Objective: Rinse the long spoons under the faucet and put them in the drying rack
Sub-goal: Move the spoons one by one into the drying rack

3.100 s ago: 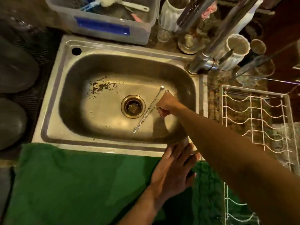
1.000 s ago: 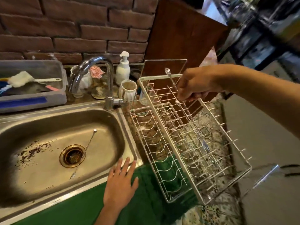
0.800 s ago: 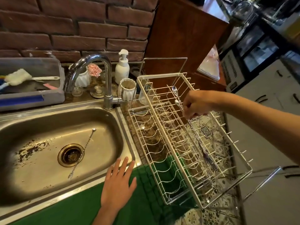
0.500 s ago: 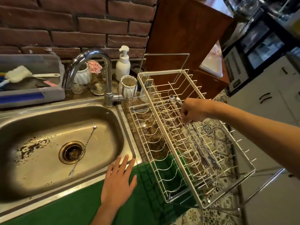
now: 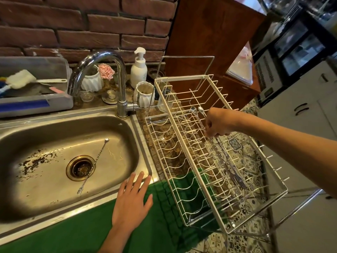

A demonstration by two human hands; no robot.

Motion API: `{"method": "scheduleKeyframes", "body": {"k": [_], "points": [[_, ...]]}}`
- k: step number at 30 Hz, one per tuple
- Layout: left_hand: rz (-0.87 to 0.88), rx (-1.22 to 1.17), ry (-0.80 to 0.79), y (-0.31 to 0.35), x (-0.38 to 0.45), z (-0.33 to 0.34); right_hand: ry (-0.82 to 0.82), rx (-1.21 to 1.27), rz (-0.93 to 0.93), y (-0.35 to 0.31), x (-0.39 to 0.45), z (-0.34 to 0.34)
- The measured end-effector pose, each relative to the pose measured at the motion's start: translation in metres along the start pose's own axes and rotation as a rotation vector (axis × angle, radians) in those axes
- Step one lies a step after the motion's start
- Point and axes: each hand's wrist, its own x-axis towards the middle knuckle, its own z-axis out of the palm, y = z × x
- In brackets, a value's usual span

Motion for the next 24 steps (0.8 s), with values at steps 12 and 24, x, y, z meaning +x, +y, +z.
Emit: {"method": "scheduleKeyframes", "body": {"k": [12,24], "points": [[-0.009,-0.030,0.009,0.005,-0.001,-0.009,0.211,-0.128,-0.051,-0.040,-0.028,-0.027],[-0.005,-0.247,0.014,0.005,-0.001,-0.014,0.021,-0.106,-0.435,-0.281,0.112,0.067]]}}
